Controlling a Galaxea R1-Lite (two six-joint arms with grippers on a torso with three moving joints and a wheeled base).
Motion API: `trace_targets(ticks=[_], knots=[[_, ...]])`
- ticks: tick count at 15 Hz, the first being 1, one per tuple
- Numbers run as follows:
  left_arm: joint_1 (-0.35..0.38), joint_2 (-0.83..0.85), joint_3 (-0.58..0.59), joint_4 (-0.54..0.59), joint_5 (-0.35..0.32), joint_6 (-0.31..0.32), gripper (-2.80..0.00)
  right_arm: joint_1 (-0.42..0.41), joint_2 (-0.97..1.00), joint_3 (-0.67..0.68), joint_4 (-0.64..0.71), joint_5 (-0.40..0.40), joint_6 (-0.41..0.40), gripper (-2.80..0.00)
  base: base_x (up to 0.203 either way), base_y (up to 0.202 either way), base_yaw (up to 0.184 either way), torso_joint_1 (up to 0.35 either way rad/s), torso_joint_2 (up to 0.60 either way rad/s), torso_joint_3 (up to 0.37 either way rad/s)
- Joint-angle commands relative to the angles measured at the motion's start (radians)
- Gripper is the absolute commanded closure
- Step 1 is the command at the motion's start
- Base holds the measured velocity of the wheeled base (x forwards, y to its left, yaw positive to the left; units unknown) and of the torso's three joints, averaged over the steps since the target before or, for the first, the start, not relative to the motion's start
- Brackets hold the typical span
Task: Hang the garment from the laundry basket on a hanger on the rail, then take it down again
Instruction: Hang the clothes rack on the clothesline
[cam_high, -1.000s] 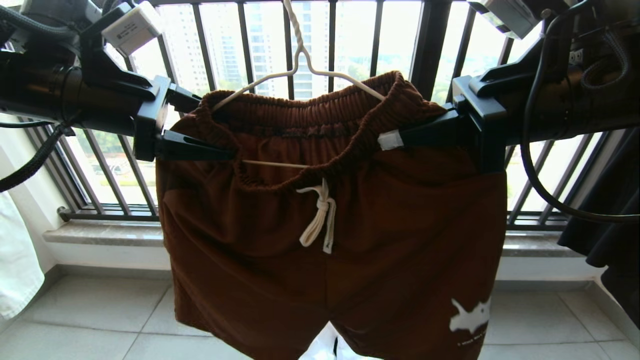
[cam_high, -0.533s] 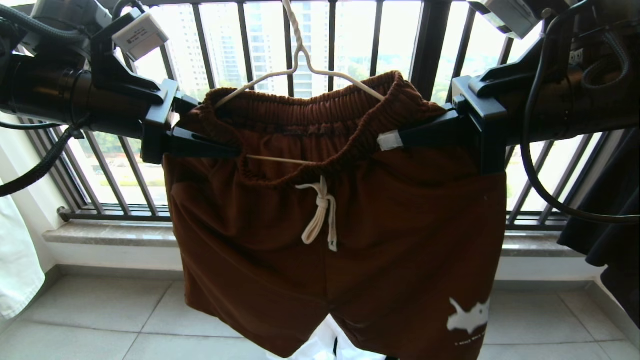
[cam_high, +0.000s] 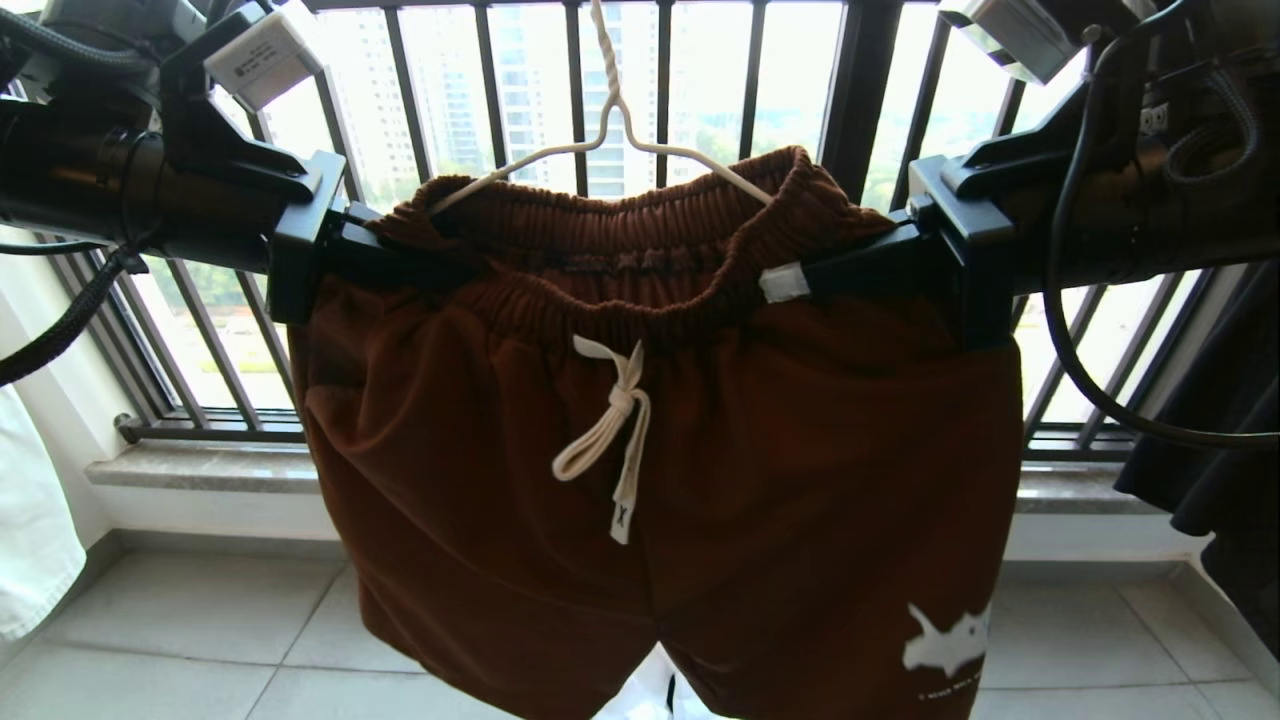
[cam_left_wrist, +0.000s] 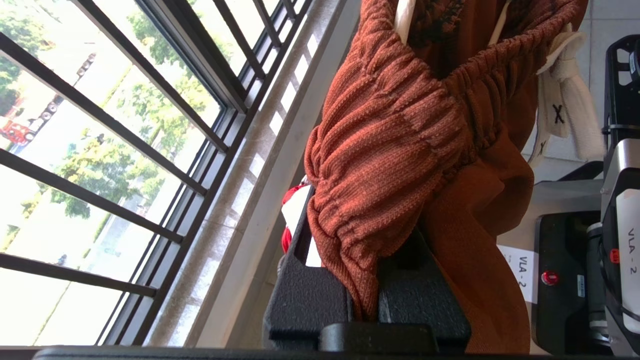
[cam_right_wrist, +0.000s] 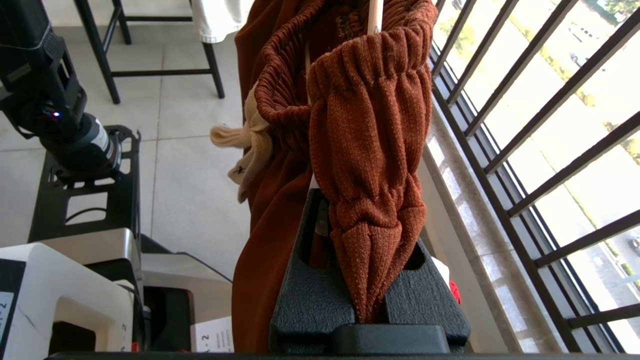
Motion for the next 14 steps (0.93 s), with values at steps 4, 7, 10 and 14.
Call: trace_targets(ticks=[4,7,10,14], knots=[[0.001,-0.021,0.018,0.001,-0.009,0.003,0.0,0.001,0.003,0.003,0.001,0.0,-0.004,0.0,0.0,0.0,0.0,0.0,0.0,0.0],[0.002,-0.024,0.018,-0.001,-0.01,0.002,0.0,0.001,0.003,0.009,-0.005,-0.001,-0.014,-2.8,0.0,0.0,0.0,0.0,0.0,0.0],[0.002,-0.018,0.007,-0.005,-0.01,-0.023,0.0,0.001,0.005,0.01,-0.002,-0.001,-0.02,-2.8,0.0,0.0,0.0,0.0,0.0,0.0],[0.002,-0.012,-0.011,-0.005,-0.007,-0.058,0.0,-0.001,0.019,0.001,-0.01,-0.021,-0.017,-2.8,0.0,0.0,0.0,0.0,0.0,0.0]])
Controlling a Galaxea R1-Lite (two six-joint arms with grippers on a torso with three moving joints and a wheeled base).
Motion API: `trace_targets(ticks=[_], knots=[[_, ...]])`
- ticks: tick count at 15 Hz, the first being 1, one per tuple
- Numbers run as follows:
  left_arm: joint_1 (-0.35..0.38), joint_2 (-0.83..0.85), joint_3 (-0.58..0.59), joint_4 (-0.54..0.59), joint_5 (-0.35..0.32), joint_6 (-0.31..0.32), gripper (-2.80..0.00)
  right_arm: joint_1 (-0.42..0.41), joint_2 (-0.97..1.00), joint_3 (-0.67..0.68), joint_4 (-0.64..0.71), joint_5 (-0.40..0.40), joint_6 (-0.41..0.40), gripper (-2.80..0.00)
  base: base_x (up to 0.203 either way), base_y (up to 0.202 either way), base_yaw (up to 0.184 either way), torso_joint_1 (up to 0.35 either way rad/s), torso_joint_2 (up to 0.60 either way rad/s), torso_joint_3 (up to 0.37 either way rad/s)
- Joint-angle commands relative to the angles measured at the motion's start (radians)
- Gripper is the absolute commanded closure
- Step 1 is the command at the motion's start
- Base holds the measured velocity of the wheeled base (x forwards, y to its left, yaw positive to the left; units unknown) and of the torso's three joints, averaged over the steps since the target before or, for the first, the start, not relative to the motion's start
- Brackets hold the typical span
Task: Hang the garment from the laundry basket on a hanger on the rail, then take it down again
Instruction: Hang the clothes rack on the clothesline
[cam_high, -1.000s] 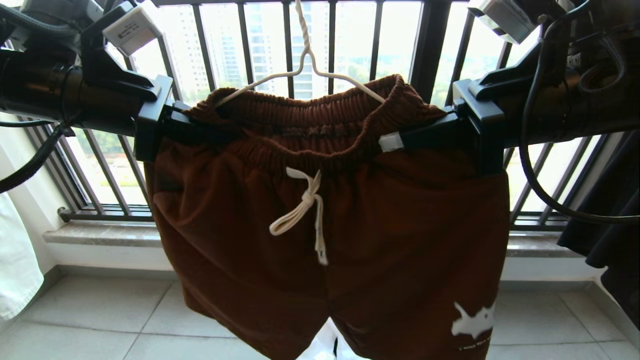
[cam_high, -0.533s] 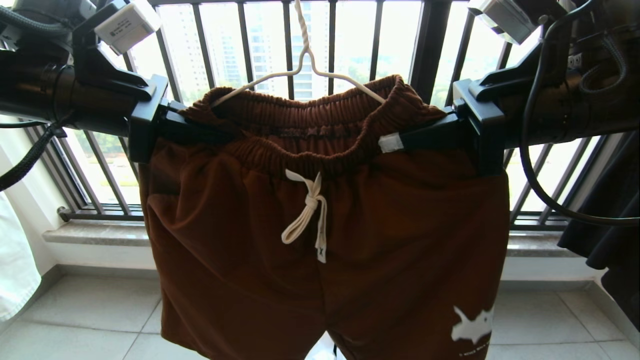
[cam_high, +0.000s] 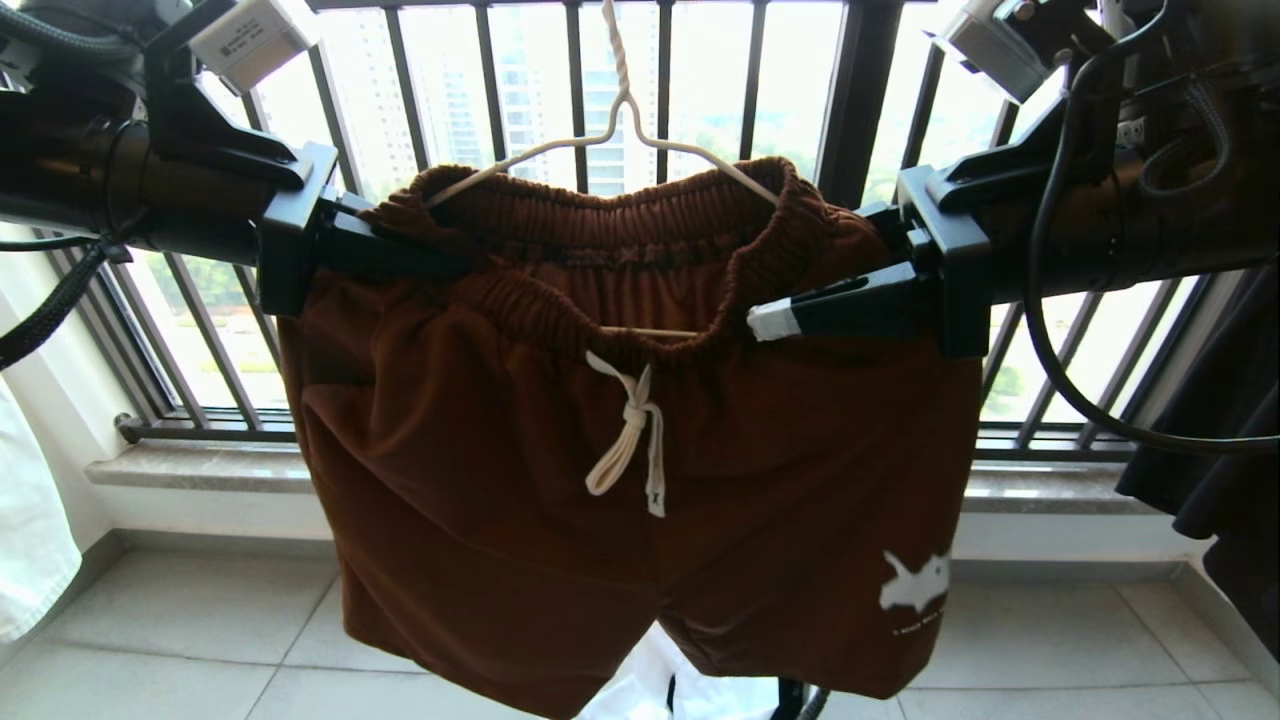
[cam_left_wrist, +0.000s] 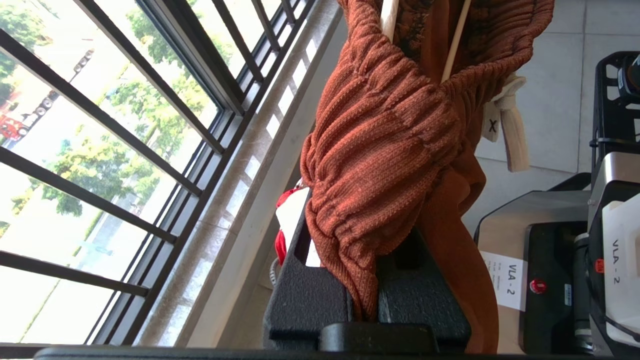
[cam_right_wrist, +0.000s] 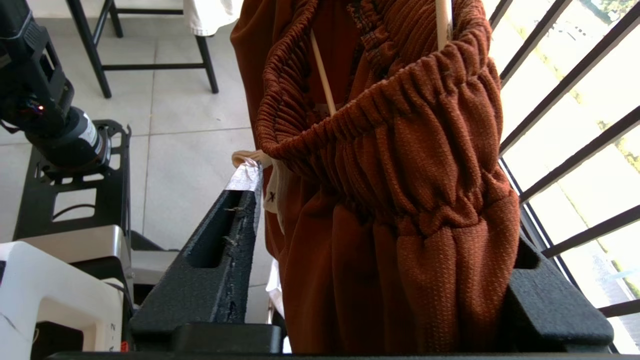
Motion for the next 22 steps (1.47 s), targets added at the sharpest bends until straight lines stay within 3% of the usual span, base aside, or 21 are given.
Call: trace_targets(ticks=[1,3,8,15,16,22], knots=[[0.0,0.003,-0.013,0.004,0.0,-0.022,0.0,-0.002,0.011,-0.01,-0.009,0.001,0.002,-2.8,0.0,0.0,0.0,0.0,0.0,0.0],[0.0,-0.002,-0.014,0.004,0.004,-0.039,0.0,-0.007,0.009,-0.01,-0.081,-0.006,0.033,-2.8,0.0,0.0,0.0,0.0,0.0,0.0],[0.0,-0.026,-0.011,0.008,0.005,-0.079,0.0,-0.013,-0.022,-0.012,-0.241,-0.101,0.223,-2.8,0.0,0.0,0.0,0.0,0.0,0.0],[0.036,-0.054,0.006,0.009,0.039,-0.164,0.0,-0.035,-0.11,0.023,-0.253,-0.205,0.345,-2.8,0.0,0.0,0.0,0.0,0.0,0.0],[0.047,-0.057,0.009,0.008,0.039,-0.178,0.0,-0.036,-0.127,0.041,-0.253,-0.24,0.363,0.0,0.0,0.0,0.0,0.0,0.0,0.0],[0.138,-0.107,0.043,0.007,0.038,-0.253,0.0,-0.036,-0.216,0.174,-0.182,-0.504,0.472,0.0,0.0,0.0,0.0,0.0,0.0,0.0]])
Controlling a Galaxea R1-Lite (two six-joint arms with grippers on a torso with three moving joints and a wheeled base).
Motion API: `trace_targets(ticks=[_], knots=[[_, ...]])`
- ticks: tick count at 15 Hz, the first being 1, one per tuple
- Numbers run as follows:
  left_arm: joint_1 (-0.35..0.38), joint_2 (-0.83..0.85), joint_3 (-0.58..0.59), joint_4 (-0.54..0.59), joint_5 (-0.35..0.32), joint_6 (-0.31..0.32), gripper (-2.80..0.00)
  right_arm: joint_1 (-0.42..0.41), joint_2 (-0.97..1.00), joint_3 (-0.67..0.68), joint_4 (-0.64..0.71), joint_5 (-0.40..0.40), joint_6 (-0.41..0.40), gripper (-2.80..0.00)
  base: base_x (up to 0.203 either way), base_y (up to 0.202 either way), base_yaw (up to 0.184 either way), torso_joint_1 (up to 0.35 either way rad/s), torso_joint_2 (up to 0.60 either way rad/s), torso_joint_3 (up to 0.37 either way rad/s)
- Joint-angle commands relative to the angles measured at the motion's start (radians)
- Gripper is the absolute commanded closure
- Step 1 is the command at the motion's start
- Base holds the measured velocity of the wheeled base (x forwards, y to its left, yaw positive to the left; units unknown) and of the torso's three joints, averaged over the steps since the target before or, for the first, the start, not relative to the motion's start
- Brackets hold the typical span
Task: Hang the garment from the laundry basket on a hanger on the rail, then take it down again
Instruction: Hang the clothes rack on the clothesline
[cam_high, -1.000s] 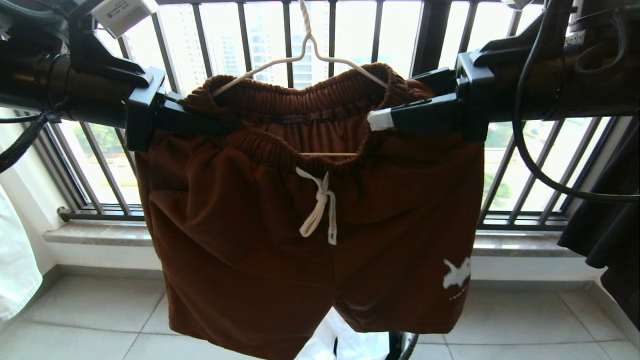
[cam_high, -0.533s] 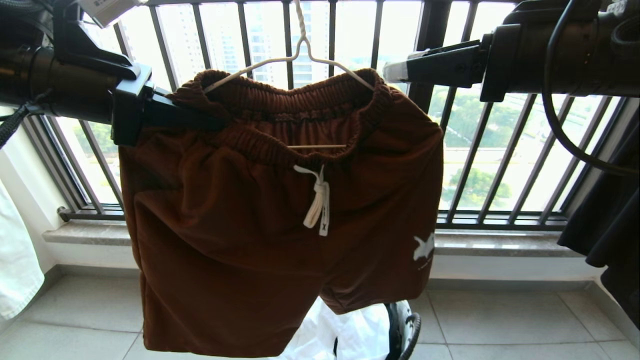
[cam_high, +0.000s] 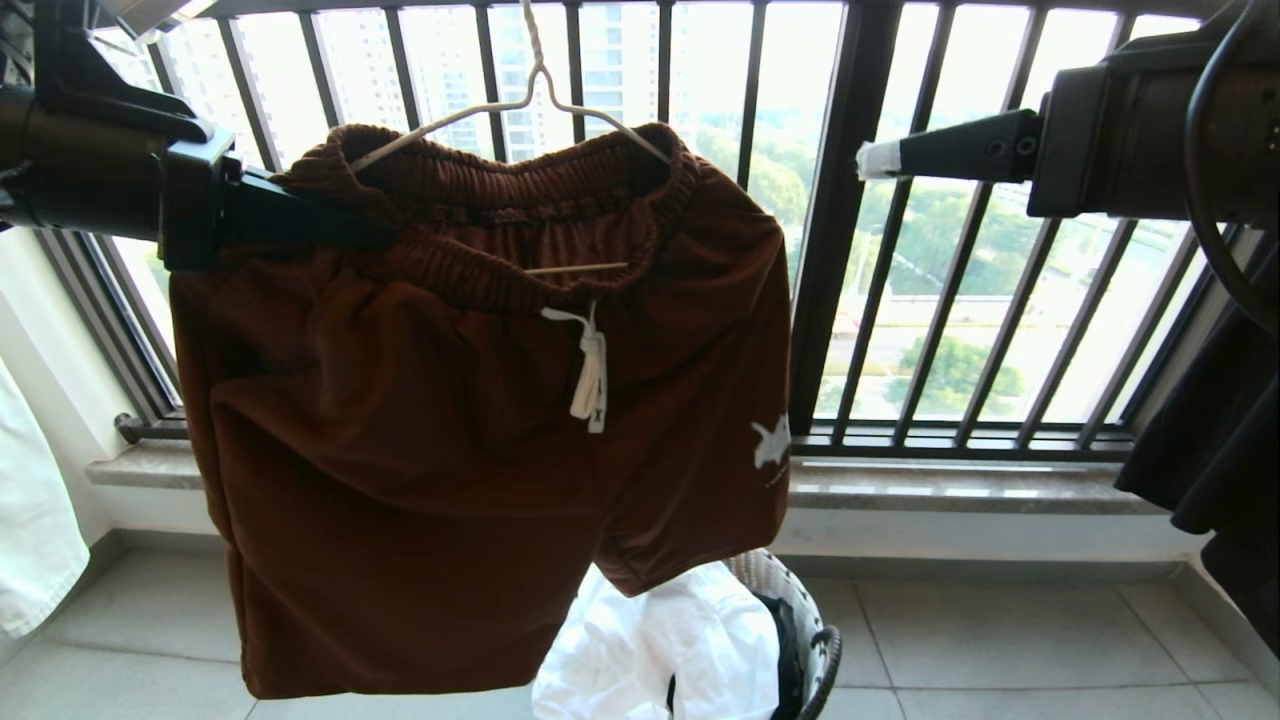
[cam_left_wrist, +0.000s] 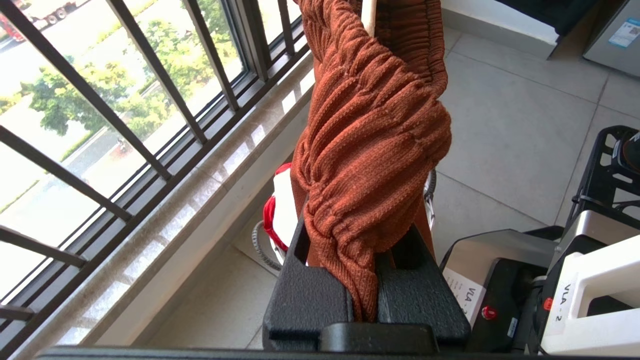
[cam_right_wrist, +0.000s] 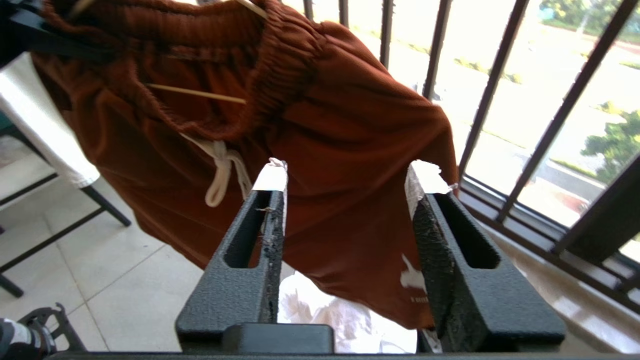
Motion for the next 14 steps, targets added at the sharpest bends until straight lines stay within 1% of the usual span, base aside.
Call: trace_targets(ticks=[1,4,5,6,7,8,9,11,14], knots=[[0.032,-0.046,0.045,0.003,-0.006,-0.006,0.0,0.001,-0.06,0.087,0.016,-0.088,0.028,0.0,0.0,0.0,0.0,0.0,0.0,0.0],[0.065,-0.123,0.16,0.0,-0.012,-0.009,0.0,0.001,-0.143,0.249,0.018,-0.199,0.088,0.0,0.0,0.0,0.0,0.0,0.0,0.0],[0.076,-0.154,0.196,0.0,-0.021,-0.009,0.0,0.0,-0.172,0.296,0.019,-0.223,0.101,0.0,0.0,0.0,0.0,0.0,0.0,0.0],[0.085,-0.179,0.231,0.0,-0.051,-0.008,0.0,0.0,-0.198,0.336,0.021,-0.235,0.109,0.0,0.0,0.0,0.0,0.0,0.0,0.0],[0.097,-0.205,0.267,0.0,-0.125,-0.005,0.0,0.0,-0.226,0.393,0.02,-0.238,0.113,0.0,0.0,0.0,0.0,0.0,0.0,0.0],[0.105,-0.227,0.294,0.0,-0.172,-0.003,0.0,0.0,-0.256,0.439,0.019,-0.241,0.118,0.0,0.0,0.0,0.0,0.0,0.0,0.0],[0.107,-0.247,0.318,0.0,-0.195,-0.001,0.0,0.0,-0.287,0.475,0.018,-0.243,0.122,0.0,0.0,0.0,0.0,0.0,0.0,0.0],[0.107,-0.278,0.352,0.0,-0.216,-0.002,0.0,-0.001,-0.333,0.511,0.018,-0.243,0.125,0.0,0.0,0.0,0.0,0.0,0.0,0.0],[0.107,-0.314,0.402,0.009,-0.222,-0.007,0.0,-0.001,-0.386,0.56,0.018,-0.244,0.123,0.0,0.0,0.0,0.0,0.0,0.0,0.0]])
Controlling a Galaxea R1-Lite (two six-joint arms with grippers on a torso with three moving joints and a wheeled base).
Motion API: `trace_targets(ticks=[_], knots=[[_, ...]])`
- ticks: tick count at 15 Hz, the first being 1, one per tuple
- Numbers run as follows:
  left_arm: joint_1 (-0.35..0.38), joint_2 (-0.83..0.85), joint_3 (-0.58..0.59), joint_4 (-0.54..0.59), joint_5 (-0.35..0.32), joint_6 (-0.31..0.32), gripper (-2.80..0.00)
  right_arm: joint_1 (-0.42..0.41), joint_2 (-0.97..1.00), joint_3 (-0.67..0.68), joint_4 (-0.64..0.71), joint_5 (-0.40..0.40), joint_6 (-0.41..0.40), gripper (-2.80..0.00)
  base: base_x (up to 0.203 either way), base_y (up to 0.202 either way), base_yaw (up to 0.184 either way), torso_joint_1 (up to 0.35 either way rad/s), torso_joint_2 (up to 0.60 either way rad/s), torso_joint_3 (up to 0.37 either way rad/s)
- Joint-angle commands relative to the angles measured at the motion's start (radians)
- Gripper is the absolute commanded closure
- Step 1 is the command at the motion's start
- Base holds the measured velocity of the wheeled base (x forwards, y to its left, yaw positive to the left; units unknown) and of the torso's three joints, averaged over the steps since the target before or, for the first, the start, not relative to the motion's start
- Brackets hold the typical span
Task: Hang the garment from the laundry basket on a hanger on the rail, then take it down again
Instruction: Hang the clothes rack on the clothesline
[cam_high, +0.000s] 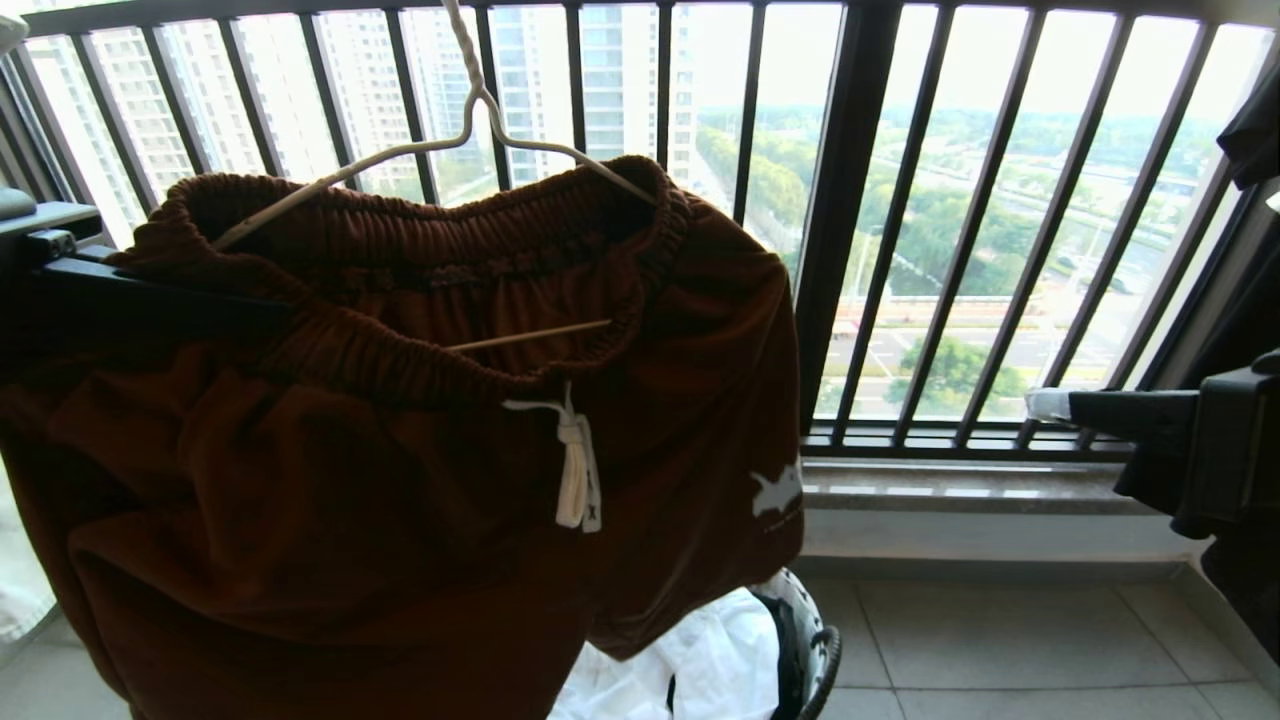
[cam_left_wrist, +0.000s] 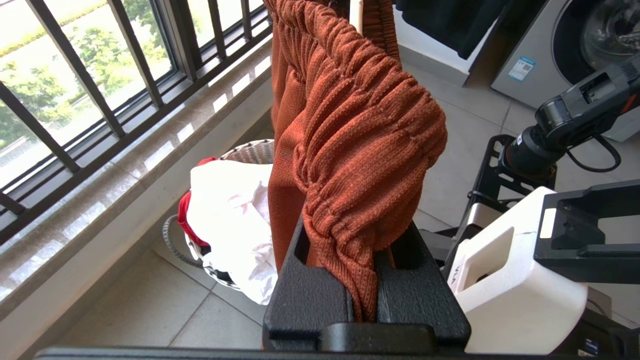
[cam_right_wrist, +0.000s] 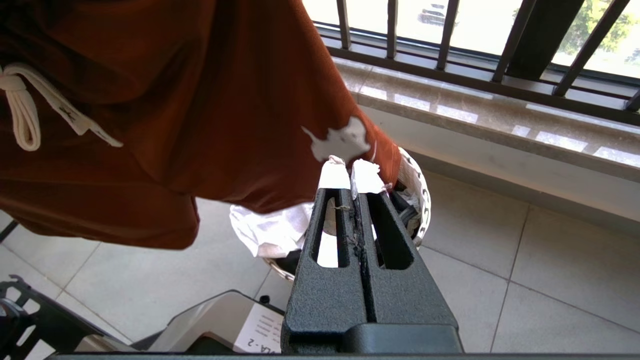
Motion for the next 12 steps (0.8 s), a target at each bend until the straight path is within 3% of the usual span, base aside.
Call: trace_targets(ticks=[1,5,8,12], knots=[[0.0,-0.049,0.048,0.006,-0.02,0.002,0.0,0.001,-0.061,0.041,0.001,0.001,0.0,0.0,0.0,0.0,0.0,0.0,0.0,0.0],[-0.014,-0.108,0.091,0.008,-0.087,-0.001,0.0,0.001,-0.094,0.082,0.0,-0.001,-0.002,0.0,0.0,0.0,0.0,0.001,-0.06,-0.056],[-0.024,-0.15,0.134,0.007,-0.087,0.0,0.0,0.001,-0.108,0.087,0.0,-0.001,-0.004,0.0,0.0,0.0,0.0,0.039,-0.22,-0.308],[-0.026,-0.187,0.17,0.001,-0.087,0.002,0.0,0.001,-0.118,0.087,0.0,-0.001,-0.004,0.0,0.0,0.0,0.0,0.089,-0.53,-0.343]])
